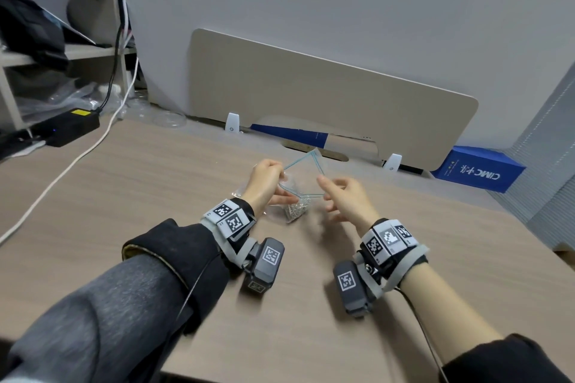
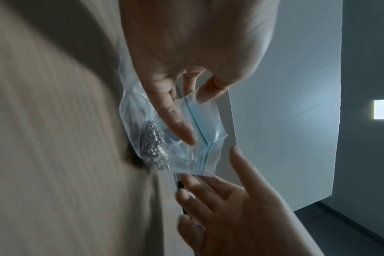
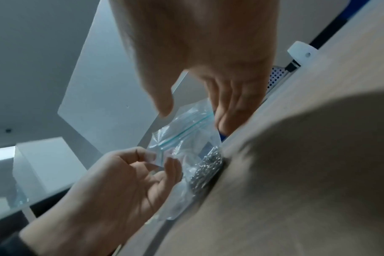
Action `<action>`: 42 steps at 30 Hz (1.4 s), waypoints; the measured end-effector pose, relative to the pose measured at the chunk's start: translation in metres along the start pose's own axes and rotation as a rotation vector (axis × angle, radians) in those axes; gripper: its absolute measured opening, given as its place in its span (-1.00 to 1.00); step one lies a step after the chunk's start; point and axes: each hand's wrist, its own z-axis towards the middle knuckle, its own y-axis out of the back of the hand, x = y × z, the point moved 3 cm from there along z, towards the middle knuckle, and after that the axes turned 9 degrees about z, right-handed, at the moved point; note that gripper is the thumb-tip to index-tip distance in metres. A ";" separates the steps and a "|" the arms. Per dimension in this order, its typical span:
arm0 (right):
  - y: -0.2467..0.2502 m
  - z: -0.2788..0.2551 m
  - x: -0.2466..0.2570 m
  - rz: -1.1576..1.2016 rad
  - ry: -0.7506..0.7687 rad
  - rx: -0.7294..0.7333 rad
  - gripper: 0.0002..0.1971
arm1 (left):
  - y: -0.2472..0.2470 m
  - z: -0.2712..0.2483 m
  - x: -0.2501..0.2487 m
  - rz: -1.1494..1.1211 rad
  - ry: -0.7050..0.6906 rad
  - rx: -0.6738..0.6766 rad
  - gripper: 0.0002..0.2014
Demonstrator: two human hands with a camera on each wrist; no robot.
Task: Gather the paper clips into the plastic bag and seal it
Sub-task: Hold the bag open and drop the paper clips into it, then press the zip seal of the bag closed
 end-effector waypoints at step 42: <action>0.097 0.021 0.014 0.708 0.435 -0.214 -0.83 | -0.072 0.018 -0.080 0.227 -0.624 -0.228 -0.82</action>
